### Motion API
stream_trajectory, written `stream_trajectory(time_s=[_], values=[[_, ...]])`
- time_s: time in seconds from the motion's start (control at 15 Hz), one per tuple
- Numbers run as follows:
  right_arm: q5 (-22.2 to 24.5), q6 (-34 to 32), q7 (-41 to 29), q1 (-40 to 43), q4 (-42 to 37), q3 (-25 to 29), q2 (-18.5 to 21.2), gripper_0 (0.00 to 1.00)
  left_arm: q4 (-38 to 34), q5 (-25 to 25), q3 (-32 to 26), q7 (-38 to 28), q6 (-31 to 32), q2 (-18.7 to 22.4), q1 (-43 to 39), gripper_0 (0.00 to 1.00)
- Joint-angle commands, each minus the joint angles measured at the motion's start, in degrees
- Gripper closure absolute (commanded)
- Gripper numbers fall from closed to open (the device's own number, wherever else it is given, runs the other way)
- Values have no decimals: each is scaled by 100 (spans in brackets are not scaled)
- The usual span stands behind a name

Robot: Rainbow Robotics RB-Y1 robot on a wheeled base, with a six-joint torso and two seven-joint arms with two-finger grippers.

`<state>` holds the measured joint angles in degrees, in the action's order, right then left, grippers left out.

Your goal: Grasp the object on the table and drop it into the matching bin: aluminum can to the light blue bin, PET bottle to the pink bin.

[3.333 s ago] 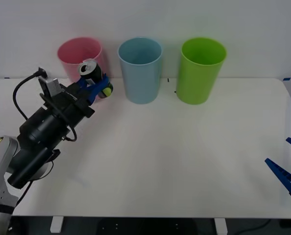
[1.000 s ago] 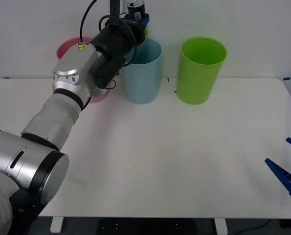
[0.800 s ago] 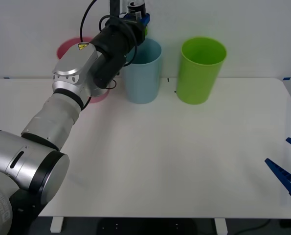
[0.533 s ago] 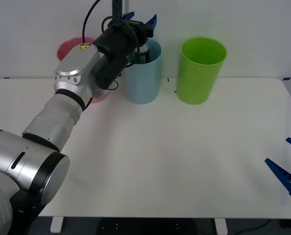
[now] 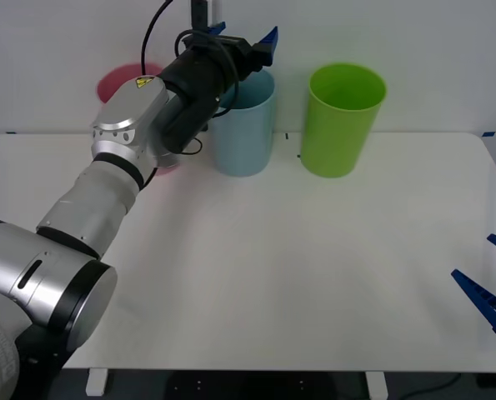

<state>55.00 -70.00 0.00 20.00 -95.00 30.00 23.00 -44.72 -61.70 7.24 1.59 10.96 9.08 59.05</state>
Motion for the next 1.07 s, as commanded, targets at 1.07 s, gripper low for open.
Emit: stream_trajectory(time_s=[1.07], values=[[0, 0, 0, 0, 0, 0, 0, 0, -1953, 2022, 752, 360, 1681, 1843, -2126, 0]])
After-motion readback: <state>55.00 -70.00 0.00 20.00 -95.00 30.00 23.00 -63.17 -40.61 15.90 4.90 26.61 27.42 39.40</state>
